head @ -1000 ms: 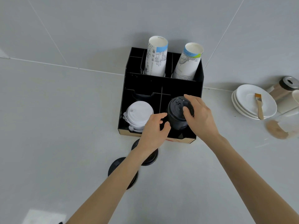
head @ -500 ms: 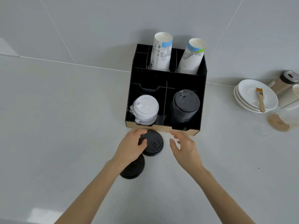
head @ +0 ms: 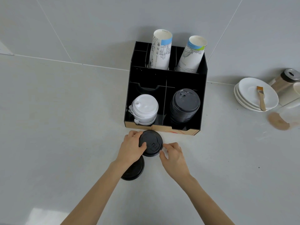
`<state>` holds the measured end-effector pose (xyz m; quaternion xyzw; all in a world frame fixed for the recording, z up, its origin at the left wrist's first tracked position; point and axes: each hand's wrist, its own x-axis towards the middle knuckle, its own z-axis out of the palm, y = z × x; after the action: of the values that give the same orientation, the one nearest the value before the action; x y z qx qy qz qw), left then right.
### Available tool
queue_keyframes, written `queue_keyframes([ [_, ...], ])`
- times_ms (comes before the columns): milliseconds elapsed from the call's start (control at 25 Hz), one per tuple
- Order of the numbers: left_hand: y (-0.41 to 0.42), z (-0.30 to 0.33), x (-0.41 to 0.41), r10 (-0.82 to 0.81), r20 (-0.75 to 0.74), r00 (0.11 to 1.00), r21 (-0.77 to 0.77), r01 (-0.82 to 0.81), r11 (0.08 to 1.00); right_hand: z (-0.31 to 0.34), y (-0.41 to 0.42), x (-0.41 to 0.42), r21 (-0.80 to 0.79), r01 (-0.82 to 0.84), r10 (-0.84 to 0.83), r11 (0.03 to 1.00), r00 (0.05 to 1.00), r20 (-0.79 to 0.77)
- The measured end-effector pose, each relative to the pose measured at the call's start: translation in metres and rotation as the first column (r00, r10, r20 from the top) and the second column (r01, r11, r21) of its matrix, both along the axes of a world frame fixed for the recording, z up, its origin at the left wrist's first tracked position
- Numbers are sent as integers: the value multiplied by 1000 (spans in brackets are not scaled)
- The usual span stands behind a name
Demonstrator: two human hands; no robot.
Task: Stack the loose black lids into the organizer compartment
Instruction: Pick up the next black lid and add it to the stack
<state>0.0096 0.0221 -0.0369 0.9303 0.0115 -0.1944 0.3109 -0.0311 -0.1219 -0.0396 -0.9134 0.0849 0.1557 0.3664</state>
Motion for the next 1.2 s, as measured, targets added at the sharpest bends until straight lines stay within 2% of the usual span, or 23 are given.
queue_keyframes([
  [240, -6, -1, -3, 75, 5, 997, -58, -74, 996, 0, 4, -1, 46, 40, -40, 998, 999, 0],
  [640, -18, 12, -22, 186, 32, 982, -210, -176, 962, 15, -2, -11, 241, 240, -260, 940, 964, 56],
  [960, -25, 28, -30, 99, 65, 993, -253, -80, 964, 36, -22, -11, 306, 210, -268, 929, 950, 160],
  [1200, -36, 44, -25, 145, 13, 989, -403, -128, 906, 55, -45, 4, 322, 190, -284, 927, 918, 276],
])
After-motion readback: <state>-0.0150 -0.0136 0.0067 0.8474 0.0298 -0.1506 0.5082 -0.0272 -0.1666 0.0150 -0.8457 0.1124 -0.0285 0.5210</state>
